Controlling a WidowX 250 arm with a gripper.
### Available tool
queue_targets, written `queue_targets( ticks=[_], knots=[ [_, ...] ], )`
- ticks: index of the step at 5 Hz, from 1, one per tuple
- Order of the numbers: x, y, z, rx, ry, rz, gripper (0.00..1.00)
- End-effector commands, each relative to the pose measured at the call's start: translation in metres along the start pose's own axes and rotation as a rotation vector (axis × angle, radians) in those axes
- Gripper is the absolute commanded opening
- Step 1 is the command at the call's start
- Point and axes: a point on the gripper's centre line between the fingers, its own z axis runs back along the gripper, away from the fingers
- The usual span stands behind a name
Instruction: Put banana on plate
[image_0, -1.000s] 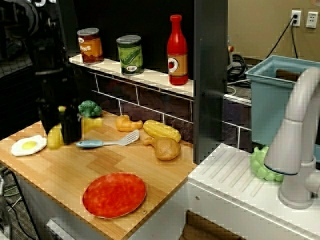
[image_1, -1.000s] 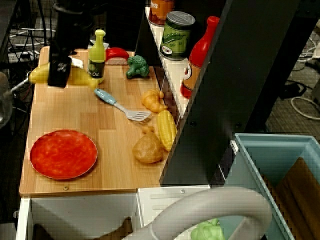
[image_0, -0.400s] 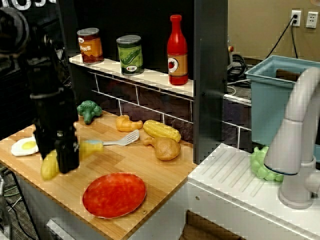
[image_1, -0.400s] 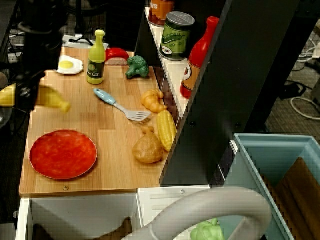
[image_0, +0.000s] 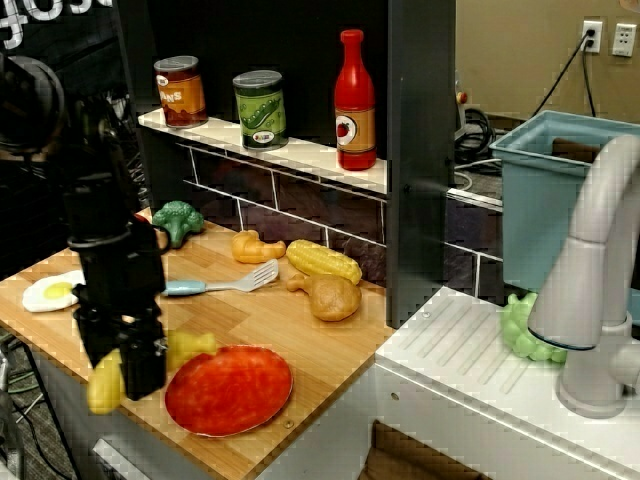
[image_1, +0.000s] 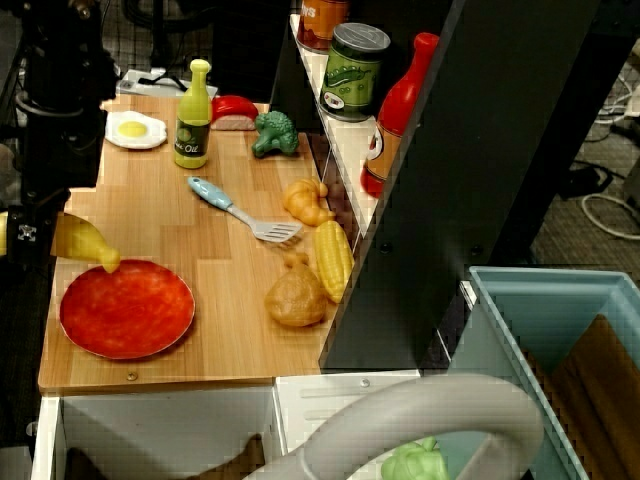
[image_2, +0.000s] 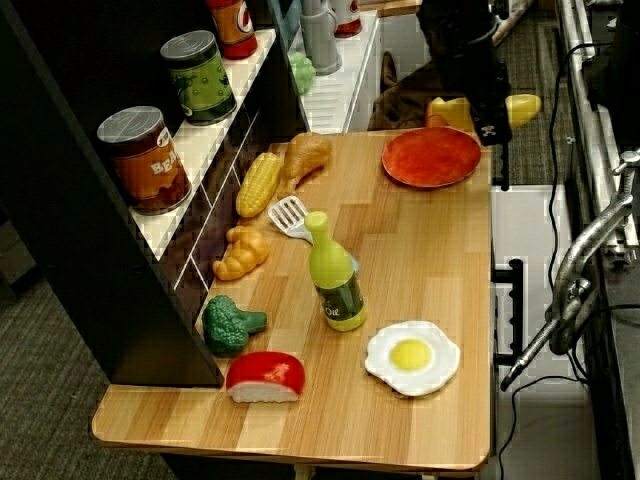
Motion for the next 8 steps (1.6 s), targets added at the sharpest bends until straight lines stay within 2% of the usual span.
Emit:
queue_targets(
  ticks=[1, 2, 3, 4, 5, 7, 8],
  knots=[
    [0.024, -0.008, 0.023, 0.006, -0.033, 0.0, 0.0],
    [0.028, -0.01, 0.024, 0.002, -0.048, 0.002, 0.0],
    [0.028, -0.009, 0.019, -0.002, -0.083, 0.007, 0.0],
    [0.028, -0.01, 0.011, -0.005, -0.098, 0.015, 0.0],
    [0.031, -0.011, -0.008, 0.006, -0.103, 0.035, 0.0],
    [0.037, -0.01, -0.033, 0.012, -0.094, 0.098, 0.0],
    [0.04, -0.009, -0.038, 0.02, -0.087, 0.11, 0.0]
  ],
)
